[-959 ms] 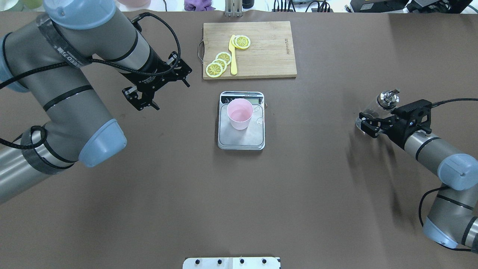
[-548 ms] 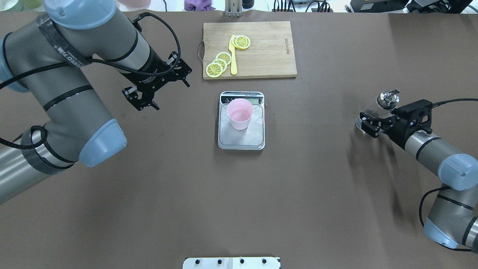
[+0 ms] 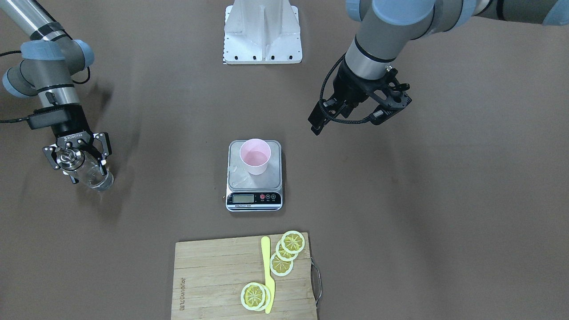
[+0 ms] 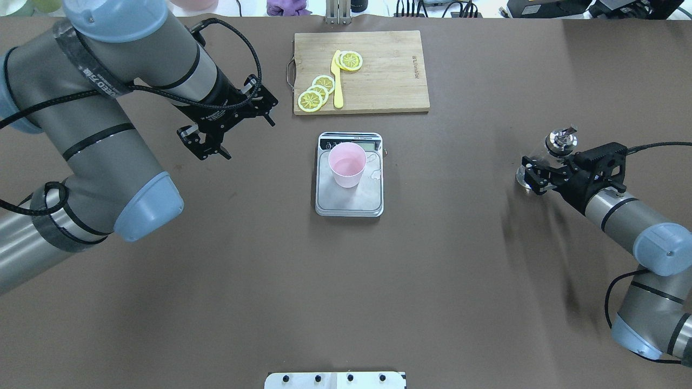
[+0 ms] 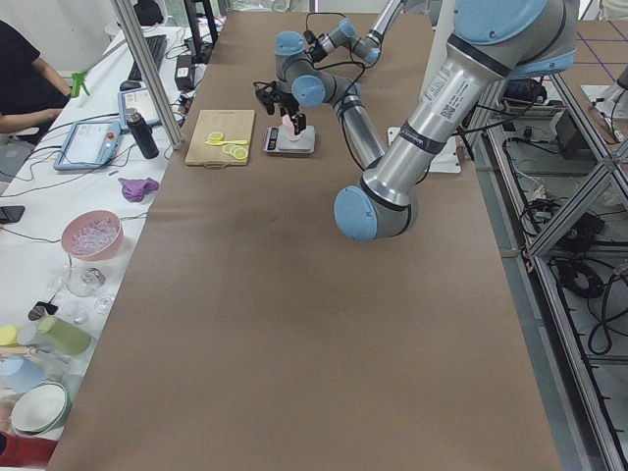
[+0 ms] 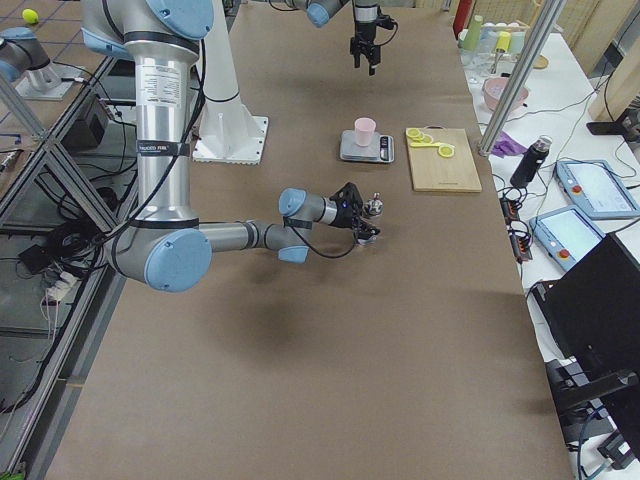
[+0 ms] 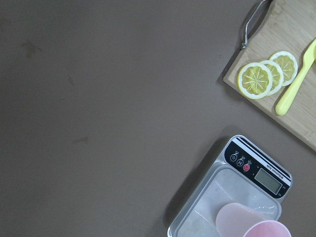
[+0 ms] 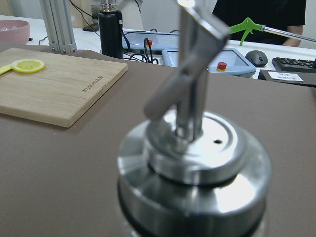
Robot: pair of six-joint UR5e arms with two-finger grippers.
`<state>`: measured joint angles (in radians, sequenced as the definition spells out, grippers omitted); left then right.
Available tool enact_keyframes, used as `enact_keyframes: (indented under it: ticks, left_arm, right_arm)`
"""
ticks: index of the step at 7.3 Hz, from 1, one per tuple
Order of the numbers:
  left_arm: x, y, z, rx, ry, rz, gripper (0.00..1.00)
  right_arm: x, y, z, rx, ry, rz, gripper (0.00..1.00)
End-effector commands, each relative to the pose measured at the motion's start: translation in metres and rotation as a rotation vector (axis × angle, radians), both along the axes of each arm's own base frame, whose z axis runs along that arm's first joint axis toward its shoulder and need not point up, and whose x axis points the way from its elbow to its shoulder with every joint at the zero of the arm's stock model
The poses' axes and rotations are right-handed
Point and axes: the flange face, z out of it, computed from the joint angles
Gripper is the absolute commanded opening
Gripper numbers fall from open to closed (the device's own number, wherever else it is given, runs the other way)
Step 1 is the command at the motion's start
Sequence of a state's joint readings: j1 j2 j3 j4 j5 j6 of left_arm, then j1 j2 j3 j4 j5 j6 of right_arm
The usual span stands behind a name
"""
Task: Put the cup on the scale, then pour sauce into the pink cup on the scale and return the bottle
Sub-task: 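Lift the sauce bottle with the right gripper and carry it over the cup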
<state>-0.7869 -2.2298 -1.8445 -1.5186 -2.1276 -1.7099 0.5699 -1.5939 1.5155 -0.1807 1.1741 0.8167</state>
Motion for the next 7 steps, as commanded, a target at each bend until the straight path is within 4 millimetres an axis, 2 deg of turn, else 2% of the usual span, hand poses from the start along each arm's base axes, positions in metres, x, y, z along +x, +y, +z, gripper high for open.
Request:
enact_keyframes:
  ticks: [1, 2, 4, 6, 7]
  left_arm:
    - [-0.001, 0.001, -0.001, 0.002, 0.002, 0.000, 0.98]
    - [-0.001, 0.001, 0.000, 0.001, 0.001, 0.000, 0.98]
    - [0.000, 0.000, 0.000, 0.000, 0.000, 0.000, 0.98]
    - [0.000, 0.000, 0.001, 0.001, 0.000, 0.001, 0.98]
    - [0.000, 0.000, 0.001, 0.001, 0.000, 0.001, 0.98]
  right_arm:
    - [0.004, 0.002, -0.018, 0.025, -0.036, -0.009, 0.00]
    - [0.016, -0.006, -0.024, 0.023, -0.042, -0.041, 0.00]
    - [0.042, -0.047, -0.063, 0.022, -0.100, -0.106, 0.00]
    - [0.028, -0.063, -0.100, -0.002, -0.077, -0.104, 0.00]
    - [0.022, -0.069, -0.109, -0.013, -0.082, -0.100, 0.00]
